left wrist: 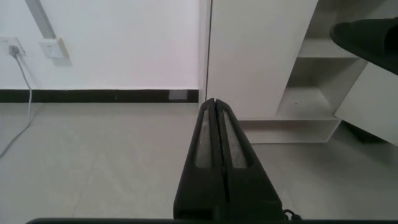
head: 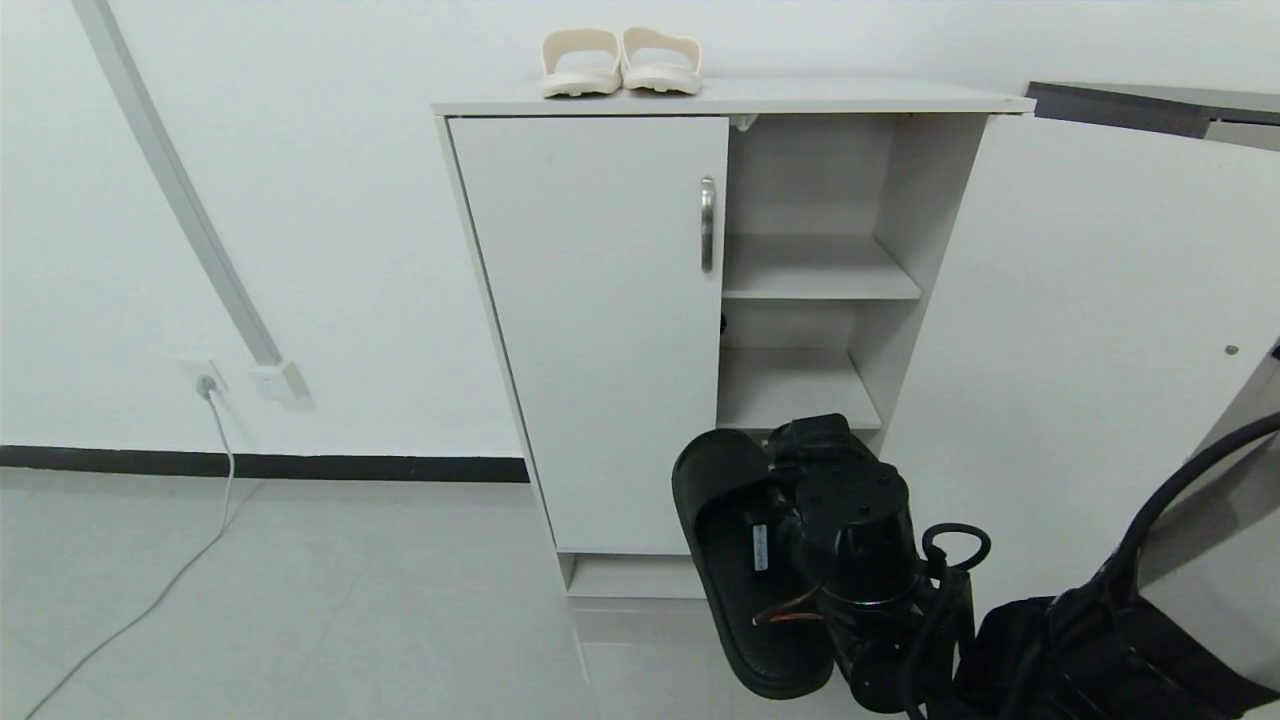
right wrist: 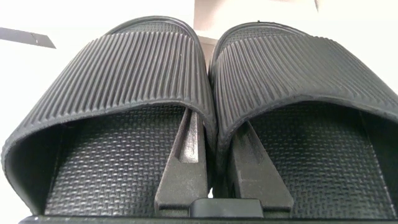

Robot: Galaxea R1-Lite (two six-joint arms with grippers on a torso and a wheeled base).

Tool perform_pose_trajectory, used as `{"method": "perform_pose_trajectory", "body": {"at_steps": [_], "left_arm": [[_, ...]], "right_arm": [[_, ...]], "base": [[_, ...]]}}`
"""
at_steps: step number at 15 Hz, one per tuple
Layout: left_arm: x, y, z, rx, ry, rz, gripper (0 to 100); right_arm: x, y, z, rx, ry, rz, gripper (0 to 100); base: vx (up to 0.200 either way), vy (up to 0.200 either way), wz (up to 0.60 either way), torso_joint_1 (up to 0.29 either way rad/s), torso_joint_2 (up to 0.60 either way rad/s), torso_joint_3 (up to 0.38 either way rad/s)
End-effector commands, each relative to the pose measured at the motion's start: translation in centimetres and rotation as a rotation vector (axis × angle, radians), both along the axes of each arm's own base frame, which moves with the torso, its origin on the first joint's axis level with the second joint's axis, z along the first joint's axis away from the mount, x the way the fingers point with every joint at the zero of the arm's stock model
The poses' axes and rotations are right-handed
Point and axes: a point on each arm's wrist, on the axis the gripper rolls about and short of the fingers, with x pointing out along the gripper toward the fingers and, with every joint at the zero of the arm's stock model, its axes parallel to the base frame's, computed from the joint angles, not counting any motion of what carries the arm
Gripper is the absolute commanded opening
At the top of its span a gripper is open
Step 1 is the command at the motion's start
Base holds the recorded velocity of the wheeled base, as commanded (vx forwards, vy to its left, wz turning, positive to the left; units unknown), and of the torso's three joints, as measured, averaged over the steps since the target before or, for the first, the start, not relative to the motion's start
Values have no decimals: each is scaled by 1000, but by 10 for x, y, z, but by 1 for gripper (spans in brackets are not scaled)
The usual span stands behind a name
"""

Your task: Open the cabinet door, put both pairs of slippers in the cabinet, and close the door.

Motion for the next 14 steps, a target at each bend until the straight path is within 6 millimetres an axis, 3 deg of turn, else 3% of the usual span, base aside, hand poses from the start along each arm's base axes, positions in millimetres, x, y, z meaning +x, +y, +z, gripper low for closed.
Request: {"method": "perform_pose_trajectory", "body": {"at_steps": [1,3,5,10,14], "left_arm": [[0,0,0,-1,2,0,0],[0,0,0,1,2,0,0],[0,0,0,1,2,0,0],[0,0,0,1,2,0,0],[0,0,0,1,2,0,0]], "right_arm": [[2,2,-8,-13,14,-4,0],[5,3,-14,-20,23,-8,0],[7,6,-11,1,15,-10,0],[51,19,-13,20,-17,-122,0],[64,18,-17,68,20,-160,0]], "base": [[0,-200,0,2,-2,7],[0,-200,0,2,2,5],[0,0,0,0,0,0],[0,0,0,0,0,0],[0,0,0,0,0,0]]}}
